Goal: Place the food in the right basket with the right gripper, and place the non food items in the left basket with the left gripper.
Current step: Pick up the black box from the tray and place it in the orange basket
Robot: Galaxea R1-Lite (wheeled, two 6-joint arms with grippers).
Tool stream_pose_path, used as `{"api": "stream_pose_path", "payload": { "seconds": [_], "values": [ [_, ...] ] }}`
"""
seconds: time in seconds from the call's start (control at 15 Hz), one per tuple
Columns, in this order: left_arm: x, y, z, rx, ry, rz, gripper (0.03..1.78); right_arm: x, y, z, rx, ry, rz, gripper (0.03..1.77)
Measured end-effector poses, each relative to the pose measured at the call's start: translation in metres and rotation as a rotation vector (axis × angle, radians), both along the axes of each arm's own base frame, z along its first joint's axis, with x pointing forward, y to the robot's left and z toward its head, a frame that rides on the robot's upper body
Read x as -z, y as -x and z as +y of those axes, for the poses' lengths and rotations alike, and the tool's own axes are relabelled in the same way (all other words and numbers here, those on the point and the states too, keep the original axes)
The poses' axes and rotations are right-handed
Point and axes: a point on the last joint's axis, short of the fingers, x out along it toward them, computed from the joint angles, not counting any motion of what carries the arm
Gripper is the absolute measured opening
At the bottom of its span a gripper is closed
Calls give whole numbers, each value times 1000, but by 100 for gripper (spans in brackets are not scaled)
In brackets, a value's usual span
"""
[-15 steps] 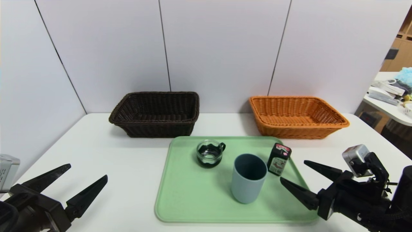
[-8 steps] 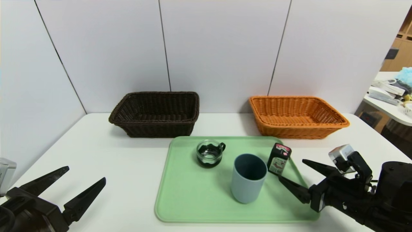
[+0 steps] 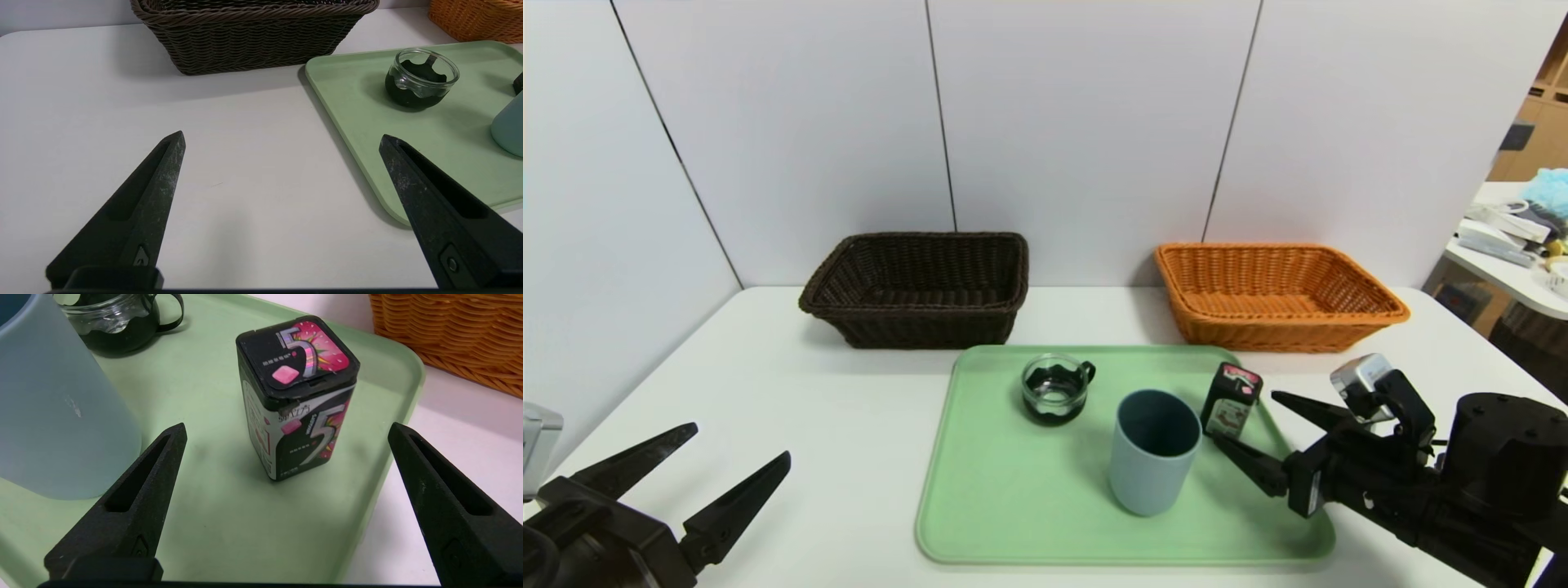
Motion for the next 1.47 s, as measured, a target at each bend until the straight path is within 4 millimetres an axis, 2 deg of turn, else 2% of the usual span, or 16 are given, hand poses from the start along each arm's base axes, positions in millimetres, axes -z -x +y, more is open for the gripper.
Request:
{"api": "stream_pose_path", "payload": {
  "seconds": [0.73, 0.8, 1.0, 1.2, 1.27, 1.47],
  "values": [
    [2, 4, 1, -1, 2, -1, 169, 4, -34, 10, 5, 3, -44, 170],
    [3, 4, 1, 0, 2, -1, 169, 5, -35, 11, 7, 3, -43, 161],
    [4, 5, 2, -2, 1, 3, 169, 6, -36, 11, 11, 5, -38, 111],
    [5, 6, 2, -2, 1, 3, 169, 7, -35, 10, 9, 22, -42, 79],
    [5, 6, 2, -2, 1, 3, 169, 7, -34, 10, 9, 25, -42, 74],
    [6, 7, 2, -1, 1, 5, 169, 7, -33, 10, 11, 28, -39, 74]
  ]
}}
